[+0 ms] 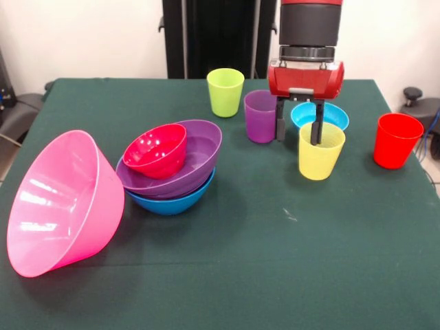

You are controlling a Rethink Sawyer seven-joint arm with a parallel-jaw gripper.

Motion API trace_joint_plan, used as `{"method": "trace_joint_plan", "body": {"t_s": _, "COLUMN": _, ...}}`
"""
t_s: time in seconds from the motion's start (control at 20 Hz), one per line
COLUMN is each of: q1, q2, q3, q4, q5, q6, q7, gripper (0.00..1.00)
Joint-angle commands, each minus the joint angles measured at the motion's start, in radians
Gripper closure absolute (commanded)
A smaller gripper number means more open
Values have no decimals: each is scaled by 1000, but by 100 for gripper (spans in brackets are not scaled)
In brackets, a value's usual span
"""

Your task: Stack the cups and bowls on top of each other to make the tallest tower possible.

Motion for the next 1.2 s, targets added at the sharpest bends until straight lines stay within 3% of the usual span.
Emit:
{"method": "trace_joint_plan", "body": {"t_s": 0.05, "q1": 18, "q2": 45, "q3": 28, "q4": -48, "q5": 21, "q6": 67, "q7": 117, "gripper": 0}}
{"method": "trace_joint_plan", "body": {"t_s": 0.6, "q1": 11, "q2": 41, "q3": 27, "q4": -51, "q5": 23, "q6": 84, "q7": 115, "gripper": 0}}
{"method": "trace_joint_plan", "body": {"t_s": 0.9, "q1": -6, "q2": -54, "q3": 48, "q4": -11, "q5": 31, "q6": 155, "q7": 119, "gripper": 0}}
{"method": "trace_joint_plan", "body": {"t_s": 1.2, "q1": -18, "q2": -72, "q3": 73, "q4": 9, "q5": 35, "q6": 164, "q7": 130, "gripper": 0}}
